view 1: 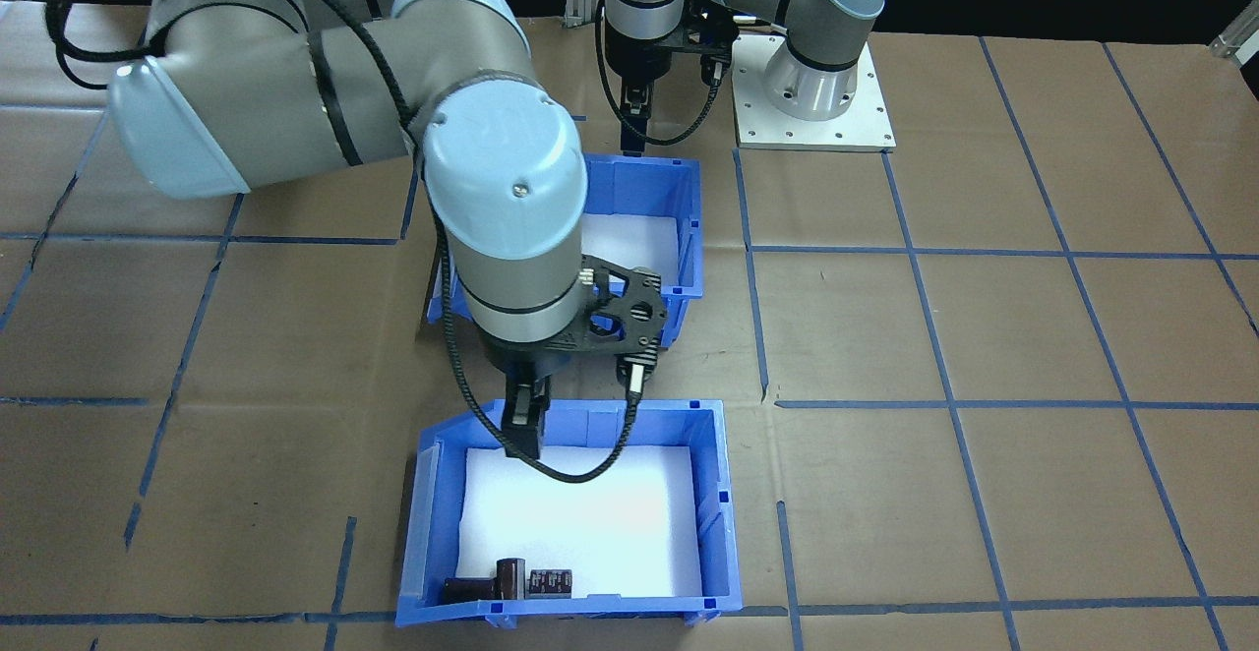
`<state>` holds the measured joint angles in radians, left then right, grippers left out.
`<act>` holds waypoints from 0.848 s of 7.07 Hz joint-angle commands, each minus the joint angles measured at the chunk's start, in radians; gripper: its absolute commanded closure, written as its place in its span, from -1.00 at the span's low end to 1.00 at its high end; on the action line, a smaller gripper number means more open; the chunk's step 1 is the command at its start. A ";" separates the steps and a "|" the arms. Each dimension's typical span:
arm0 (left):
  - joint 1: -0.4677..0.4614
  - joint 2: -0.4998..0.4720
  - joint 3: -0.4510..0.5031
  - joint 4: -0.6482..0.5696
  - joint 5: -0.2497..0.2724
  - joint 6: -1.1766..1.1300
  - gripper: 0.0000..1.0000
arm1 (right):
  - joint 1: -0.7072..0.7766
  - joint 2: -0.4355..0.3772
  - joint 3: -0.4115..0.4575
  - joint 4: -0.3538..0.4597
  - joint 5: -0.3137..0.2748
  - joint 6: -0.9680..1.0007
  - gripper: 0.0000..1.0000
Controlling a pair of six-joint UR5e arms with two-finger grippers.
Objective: Place button box in front
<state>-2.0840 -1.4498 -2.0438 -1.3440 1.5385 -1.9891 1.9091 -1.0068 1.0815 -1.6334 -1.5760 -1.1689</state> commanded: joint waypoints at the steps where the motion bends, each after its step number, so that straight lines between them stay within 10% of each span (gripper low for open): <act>1: -0.030 -0.017 -0.103 0.224 -0.001 -0.043 -0.97 | 0.054 0.071 -0.031 -0.002 -0.001 -0.040 -1.00; 5: -0.079 -0.087 -0.141 0.284 0.003 -0.118 -0.97 | 0.054 0.129 0.065 -0.162 -0.004 -0.061 -1.00; 6: -0.083 -0.096 -0.139 0.319 0.012 -0.114 -0.49 | 0.054 0.126 0.127 -0.225 -0.004 -0.049 -1.00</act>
<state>-2.1539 -1.5284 -2.1830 -1.0528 1.5426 -2.0963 1.9635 -0.8827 1.1440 -1.7823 -1.5794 -1.2281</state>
